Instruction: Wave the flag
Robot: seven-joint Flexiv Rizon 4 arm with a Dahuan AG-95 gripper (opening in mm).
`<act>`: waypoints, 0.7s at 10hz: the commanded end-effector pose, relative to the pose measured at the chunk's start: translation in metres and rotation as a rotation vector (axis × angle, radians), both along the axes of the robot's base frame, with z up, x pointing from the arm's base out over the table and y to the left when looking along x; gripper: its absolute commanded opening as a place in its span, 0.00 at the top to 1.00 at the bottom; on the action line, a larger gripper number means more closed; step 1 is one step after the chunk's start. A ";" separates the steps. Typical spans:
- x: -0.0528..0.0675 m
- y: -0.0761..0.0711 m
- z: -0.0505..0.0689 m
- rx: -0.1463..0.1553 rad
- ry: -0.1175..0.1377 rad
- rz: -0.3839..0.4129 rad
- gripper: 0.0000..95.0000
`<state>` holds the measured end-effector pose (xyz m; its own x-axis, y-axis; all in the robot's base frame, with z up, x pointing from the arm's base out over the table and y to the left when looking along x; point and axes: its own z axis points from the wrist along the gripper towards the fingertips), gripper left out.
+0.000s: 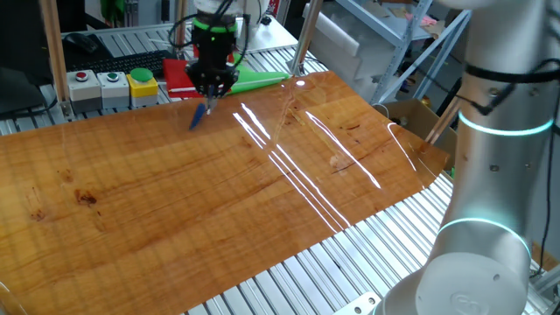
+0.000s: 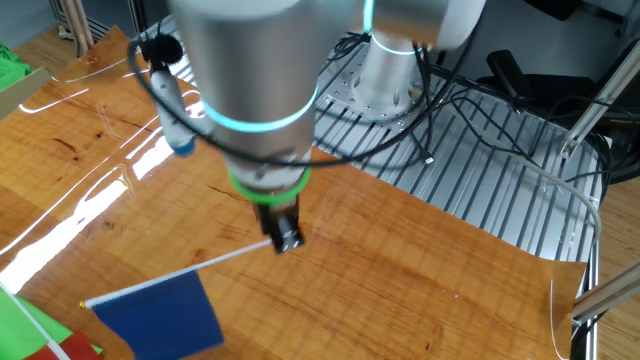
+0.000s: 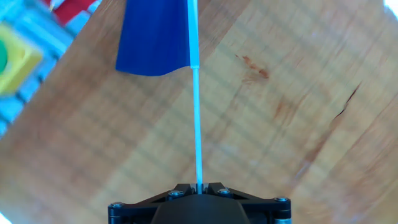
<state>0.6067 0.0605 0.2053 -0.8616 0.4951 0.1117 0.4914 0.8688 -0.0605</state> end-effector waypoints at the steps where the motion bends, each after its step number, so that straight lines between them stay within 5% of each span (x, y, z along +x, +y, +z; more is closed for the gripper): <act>1: -0.030 -0.014 0.026 0.001 -0.016 0.249 1.00; 3: -0.041 -0.022 0.032 -0.053 -0.012 0.343 1.00; 7: -0.030 -0.039 0.029 -0.057 -0.036 0.366 1.00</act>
<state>0.5746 0.0246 0.2338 -0.9840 0.1678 0.0605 0.1614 0.9819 -0.0989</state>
